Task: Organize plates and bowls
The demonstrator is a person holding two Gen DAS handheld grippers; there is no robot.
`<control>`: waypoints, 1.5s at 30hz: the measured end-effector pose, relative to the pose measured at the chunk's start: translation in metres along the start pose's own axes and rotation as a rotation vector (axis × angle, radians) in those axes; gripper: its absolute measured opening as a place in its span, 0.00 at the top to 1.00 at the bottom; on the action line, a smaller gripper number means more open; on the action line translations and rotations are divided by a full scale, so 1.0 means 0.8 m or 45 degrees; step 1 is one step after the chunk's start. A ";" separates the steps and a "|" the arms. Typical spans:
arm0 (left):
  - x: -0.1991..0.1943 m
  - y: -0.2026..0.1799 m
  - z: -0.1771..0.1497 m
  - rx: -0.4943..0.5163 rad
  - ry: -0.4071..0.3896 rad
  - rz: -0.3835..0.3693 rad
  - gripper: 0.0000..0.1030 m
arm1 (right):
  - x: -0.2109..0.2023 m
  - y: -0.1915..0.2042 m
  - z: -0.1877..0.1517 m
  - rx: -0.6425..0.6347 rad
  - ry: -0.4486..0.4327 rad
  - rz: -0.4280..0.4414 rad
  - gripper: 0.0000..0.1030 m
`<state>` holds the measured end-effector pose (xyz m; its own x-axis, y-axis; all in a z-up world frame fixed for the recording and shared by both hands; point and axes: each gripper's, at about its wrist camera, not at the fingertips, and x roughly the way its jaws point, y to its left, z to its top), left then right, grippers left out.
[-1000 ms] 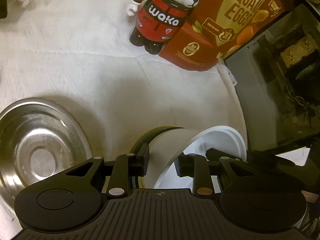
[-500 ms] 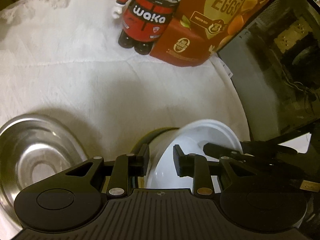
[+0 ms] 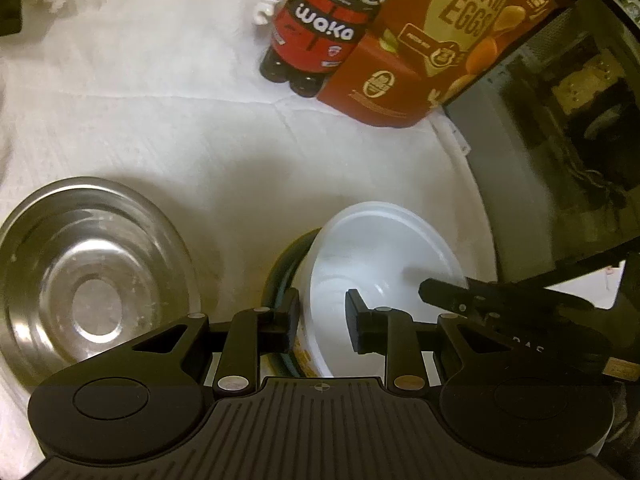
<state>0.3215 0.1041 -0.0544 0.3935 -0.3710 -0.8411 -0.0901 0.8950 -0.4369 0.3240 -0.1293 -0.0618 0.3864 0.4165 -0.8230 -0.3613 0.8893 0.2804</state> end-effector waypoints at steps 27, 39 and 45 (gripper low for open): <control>-0.136 0.173 -0.073 -0.298 -0.354 0.122 0.74 | 0.004 0.187 0.038 -0.297 -0.079 -0.014 0.71; -0.135 0.296 -0.138 -0.726 -0.377 0.012 0.74 | 0.098 0.273 0.033 -0.333 0.130 -0.012 0.65; -0.120 0.273 -0.136 -0.657 -0.389 -0.094 0.74 | 0.134 0.287 0.044 -0.398 0.145 -0.135 0.55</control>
<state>0.1646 0.3080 -0.1035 0.6539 -0.2714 -0.7062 -0.4547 0.6052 -0.6535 0.3125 0.1261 -0.0682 0.3450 0.2852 -0.8942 -0.5731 0.8185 0.0399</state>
